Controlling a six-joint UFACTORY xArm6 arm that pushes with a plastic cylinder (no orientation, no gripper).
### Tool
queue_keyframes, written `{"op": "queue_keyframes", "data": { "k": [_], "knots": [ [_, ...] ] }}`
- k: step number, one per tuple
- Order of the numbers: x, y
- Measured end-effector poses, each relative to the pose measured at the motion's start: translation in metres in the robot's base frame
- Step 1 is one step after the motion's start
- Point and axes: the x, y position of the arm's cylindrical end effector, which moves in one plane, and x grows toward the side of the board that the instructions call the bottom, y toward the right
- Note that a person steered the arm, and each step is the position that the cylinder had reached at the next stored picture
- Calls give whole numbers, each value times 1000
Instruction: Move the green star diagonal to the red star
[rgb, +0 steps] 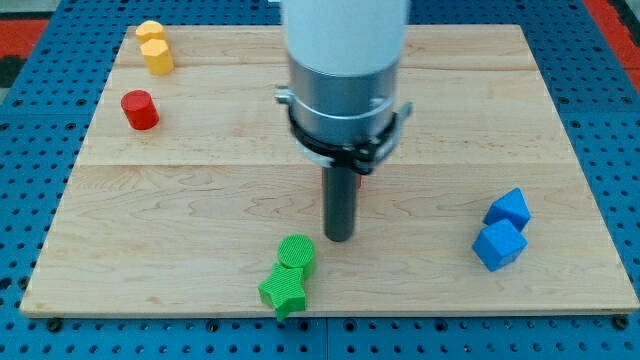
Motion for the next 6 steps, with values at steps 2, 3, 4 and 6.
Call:
{"op": "queue_keyframes", "data": {
  "k": [2, 3, 4, 6],
  "knots": [
    [75, 35],
    [75, -54],
    [67, -131],
    [31, -101]
  ]
}}
